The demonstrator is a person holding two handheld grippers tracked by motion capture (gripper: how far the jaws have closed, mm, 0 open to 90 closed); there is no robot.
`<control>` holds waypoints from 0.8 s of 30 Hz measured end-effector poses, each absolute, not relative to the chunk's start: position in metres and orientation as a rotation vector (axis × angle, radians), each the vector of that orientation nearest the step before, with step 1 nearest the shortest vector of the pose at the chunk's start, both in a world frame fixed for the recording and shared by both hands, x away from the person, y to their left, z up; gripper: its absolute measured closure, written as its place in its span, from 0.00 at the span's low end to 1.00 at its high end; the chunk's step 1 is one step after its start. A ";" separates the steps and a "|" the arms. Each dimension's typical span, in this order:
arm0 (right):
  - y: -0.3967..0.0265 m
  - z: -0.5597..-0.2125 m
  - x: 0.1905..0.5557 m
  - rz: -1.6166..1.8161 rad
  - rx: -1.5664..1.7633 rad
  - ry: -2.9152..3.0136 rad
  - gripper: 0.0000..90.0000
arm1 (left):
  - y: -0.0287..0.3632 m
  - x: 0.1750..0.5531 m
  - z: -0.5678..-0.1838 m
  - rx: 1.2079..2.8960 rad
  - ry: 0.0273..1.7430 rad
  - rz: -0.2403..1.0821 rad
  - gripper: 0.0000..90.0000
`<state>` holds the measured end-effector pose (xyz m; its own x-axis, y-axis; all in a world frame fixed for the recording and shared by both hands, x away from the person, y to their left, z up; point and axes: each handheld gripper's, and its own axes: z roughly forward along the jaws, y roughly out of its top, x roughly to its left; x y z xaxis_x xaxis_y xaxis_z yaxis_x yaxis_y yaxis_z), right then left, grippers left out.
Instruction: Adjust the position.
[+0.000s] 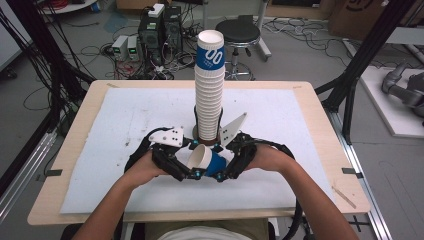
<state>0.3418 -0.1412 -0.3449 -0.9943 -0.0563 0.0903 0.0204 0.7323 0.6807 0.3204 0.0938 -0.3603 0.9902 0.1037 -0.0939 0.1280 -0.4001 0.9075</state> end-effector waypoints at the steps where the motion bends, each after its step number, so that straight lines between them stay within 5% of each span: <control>1: -0.140 -0.345 0.341 -1.097 0.031 -2.831 0.22 | 0.093 0.320 -0.361 1.985 0.165 -0.030 0.23; 24: -0.136 -0.352 0.342 -1.010 0.038 -2.806 0.31 | 0.087 0.318 -0.363 2.044 0.143 -0.024 0.23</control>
<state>0.3416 -0.1363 -0.3522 -0.9870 -0.0773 0.1406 0.0301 0.7717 0.6353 0.3183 0.0873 -0.3632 0.9927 0.0916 -0.0790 0.1122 -0.4536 0.8841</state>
